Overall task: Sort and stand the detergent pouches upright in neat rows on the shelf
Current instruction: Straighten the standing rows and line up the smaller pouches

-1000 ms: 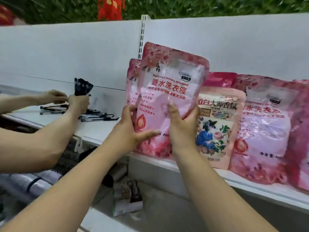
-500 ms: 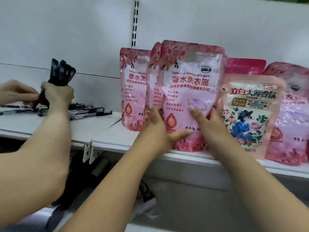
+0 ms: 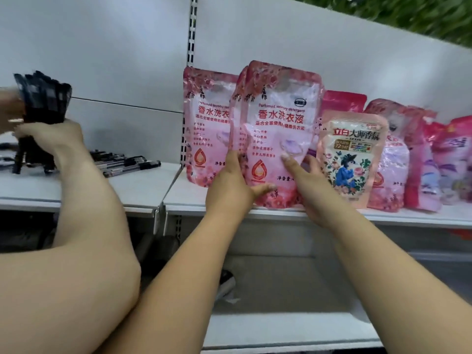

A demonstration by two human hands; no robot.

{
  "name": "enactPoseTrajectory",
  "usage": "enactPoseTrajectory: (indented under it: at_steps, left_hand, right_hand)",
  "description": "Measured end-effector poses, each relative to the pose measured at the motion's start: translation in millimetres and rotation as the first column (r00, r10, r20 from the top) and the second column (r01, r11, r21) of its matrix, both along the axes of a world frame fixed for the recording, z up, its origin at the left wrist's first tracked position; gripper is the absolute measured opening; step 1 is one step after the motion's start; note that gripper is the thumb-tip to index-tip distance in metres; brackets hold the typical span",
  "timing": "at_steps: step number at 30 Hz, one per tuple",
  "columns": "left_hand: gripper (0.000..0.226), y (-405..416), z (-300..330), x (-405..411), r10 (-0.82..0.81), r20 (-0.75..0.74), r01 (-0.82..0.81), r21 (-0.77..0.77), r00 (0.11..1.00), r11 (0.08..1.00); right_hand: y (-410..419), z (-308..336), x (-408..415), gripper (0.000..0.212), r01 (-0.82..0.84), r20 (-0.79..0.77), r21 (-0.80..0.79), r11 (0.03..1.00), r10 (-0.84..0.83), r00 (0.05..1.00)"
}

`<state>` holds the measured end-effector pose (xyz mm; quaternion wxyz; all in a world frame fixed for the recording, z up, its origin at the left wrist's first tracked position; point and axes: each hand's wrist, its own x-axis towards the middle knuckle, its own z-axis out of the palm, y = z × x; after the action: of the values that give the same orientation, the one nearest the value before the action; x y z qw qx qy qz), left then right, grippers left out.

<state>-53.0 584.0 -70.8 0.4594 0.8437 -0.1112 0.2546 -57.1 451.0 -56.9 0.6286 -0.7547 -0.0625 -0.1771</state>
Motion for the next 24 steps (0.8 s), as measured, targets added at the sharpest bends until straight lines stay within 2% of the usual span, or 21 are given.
enactPoseTrajectory:
  at_steps: [3,5,8,10,14,18,20,22,24]
  left_hand:
    - [0.088,-1,0,-3,0.021,-0.008,-0.02,0.011,1.0,1.0]
    - [0.087,-1,1,-4,0.026,-0.015,-0.025,0.02,1.0,0.999]
    - [0.086,-1,3,-4,0.034,-0.021,-0.034,0.016,0.999,0.999]
    - [0.086,-3,3,-3,0.058,-0.02,-0.058,0.021,0.998,0.998]
    - [0.088,-9,2,-5,0.138,0.003,-0.138,0.085,0.99,0.987]
    - [0.094,-13,-1,-9,0.154,-0.025,-0.148,0.166,0.988,0.975]
    - [0.099,-18,0,-11,0.182,-0.072,-0.167,0.182,0.981,0.969]
    - [0.1,-24,-3,-15,0.298,-0.034,-0.289,0.157,0.954,0.944]
    - [0.084,-42,-13,-26,0.464,0.1,-0.473,0.088,0.88,0.877]
  right_hand:
    - [-3,3,-9,0.113,-0.067,-0.003,0.09,0.994,0.067,0.998]
    - [-6,4,-11,0.102,-0.09,-0.043,0.094,0.992,0.094,0.995]
    - [-13,2,-7,0.056,-0.091,-0.072,0.074,0.993,0.097,0.993]
    - [-15,0,-3,0.054,-0.061,-0.062,0.031,0.998,0.063,0.996]
    - [-16,-3,0,0.058,0.092,0.054,-0.141,0.986,-0.085,0.995]
    - [-35,-3,-3,0.051,0.15,0.131,-0.418,0.896,-0.104,0.986]
    - [-55,-7,-5,0.044,0.16,0.169,-0.495,0.854,-0.085,0.982]
    - [-82,-9,-9,0.032,0.187,0.25,-0.504,0.843,-0.065,0.966]
    - [-117,-9,-16,0.022,0.244,0.361,-0.508,0.826,-0.054,0.931]
